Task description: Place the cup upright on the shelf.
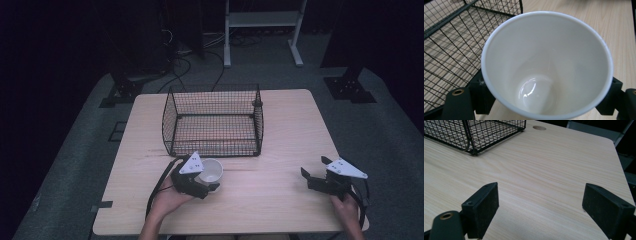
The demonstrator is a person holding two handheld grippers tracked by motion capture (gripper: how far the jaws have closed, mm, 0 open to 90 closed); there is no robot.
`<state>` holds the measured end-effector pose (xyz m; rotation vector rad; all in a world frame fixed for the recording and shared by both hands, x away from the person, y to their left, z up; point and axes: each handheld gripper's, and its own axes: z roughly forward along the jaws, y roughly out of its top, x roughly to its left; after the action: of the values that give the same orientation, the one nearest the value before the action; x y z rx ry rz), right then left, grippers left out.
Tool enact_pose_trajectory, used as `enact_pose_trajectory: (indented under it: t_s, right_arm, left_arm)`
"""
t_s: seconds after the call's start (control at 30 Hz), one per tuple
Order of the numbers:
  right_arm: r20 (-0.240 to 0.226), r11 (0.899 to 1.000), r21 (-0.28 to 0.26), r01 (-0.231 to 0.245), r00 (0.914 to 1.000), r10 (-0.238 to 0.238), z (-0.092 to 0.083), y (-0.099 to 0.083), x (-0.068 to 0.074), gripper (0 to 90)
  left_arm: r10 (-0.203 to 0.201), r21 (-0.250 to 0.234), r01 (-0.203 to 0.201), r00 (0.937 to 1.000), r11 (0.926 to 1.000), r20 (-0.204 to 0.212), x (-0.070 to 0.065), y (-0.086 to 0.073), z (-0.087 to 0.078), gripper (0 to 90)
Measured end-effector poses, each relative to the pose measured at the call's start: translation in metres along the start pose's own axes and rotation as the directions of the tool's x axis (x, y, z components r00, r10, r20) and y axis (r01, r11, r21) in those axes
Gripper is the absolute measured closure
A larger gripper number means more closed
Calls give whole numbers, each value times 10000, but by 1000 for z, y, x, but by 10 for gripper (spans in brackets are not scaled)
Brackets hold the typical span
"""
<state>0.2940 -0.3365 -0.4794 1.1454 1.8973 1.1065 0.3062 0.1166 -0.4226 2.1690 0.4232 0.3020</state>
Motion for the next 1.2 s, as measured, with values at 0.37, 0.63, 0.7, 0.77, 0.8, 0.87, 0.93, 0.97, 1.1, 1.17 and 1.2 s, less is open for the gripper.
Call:
enact_pose_trajectory:
  t_s: [0.37,0.63,0.7,0.77,0.8,0.87,0.93,0.97,1.1,1.17,1.2]
  right_arm:
    - [-37,10000,-20,-36,10000,36,0,0,0,130]
    - [-32,10000,-14,-54,10000,54,0,0,-1,131]
    - [-32,10000,-16,-57,10000,57,0,0,-1,131]
    - [-32,10000,-20,-67,10000,67,0,0,-1,131]
    - [-32,10000,-16,-66,10000,66,0,0,-1,131]
    - [-24,10000,-17,-72,10000,72,0,0,-1,131]
    - [-25,10000,-14,-89,10000,89,0,0,-1,131]
    - [-28,10000,-14,-91,10000,91,0,0,-1,131]
    - [-34,10000,-10,-68,10000,68,0,0,-1,131]
    - [-30,10000,-11,-81,10000,80,0,0,-1,131]
    - [-35,9999,-4,-108,9999,108,0,0,-1,131]
  left_arm:
    - [53,-71,-52,9999,10000,99,5,12,-7,210]
    - [139,-58,-138,9999,9999,103,8,19,-11,210]
    - [190,-54,-189,9998,9998,109,9,21,-12,210]
    - [210,-43,-210,9997,9998,94,10,23,-14,210]
    - [203,-39,-203,9998,9998,91,10,24,-14,210]
    - [220,-28,-220,9997,9998,52,11,26,-15,210]
    - [237,-38,-237,9997,9997,37,12,29,-16,210]
    - [232,-68,-231,9997,9997,44,13,30,-17,210]
    - [298,-19,-298,9995,9996,72,15,34,-17,210]
    - [332,41,-332,9994,9994,112,16,38,-18,210]
    - [353,17,-353,9993,9994,110,17,39,-18,210]
